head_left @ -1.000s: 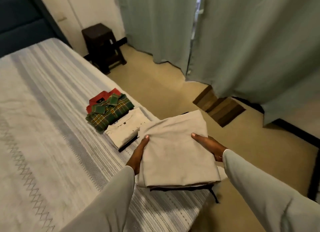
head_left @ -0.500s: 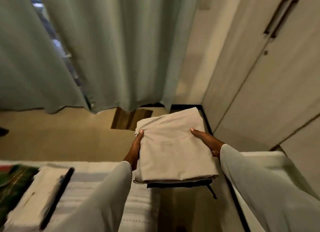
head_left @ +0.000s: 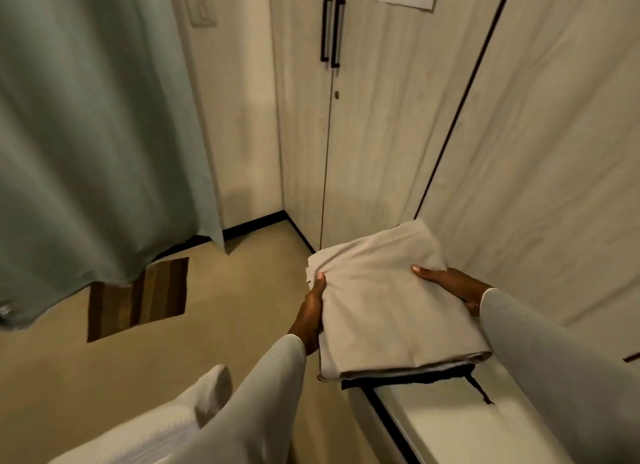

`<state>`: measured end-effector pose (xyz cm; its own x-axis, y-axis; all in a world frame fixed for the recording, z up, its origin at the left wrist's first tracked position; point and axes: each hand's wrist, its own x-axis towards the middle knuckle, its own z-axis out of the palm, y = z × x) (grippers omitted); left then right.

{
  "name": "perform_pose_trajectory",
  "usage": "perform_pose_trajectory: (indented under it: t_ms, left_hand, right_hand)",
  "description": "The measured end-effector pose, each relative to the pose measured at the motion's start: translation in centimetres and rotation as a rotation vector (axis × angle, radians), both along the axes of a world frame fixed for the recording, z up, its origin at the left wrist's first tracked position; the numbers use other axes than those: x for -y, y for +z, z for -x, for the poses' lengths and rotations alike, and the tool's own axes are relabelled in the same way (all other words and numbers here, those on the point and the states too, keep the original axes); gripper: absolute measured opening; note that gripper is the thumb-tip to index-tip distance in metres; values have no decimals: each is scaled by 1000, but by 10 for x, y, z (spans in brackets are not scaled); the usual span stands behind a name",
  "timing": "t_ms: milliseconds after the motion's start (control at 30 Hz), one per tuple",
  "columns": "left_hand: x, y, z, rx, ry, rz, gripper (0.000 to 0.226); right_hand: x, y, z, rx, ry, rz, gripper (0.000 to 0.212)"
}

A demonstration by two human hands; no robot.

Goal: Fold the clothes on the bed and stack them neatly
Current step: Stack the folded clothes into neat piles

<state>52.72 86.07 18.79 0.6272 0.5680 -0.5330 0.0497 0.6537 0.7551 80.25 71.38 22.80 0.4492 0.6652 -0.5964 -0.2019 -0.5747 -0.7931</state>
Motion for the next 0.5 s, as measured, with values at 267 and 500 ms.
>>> perform_pose_trajectory:
  t_ms: [267,500]
  left_hand:
    - [77,-45,-79,-134,43,218,72]
    - [96,-93,-112,-274,89,358,77]
  right_hand:
    - [43,-37,-82,92,11,166,85]
    - [39,-97,-105,200,60,214,96]
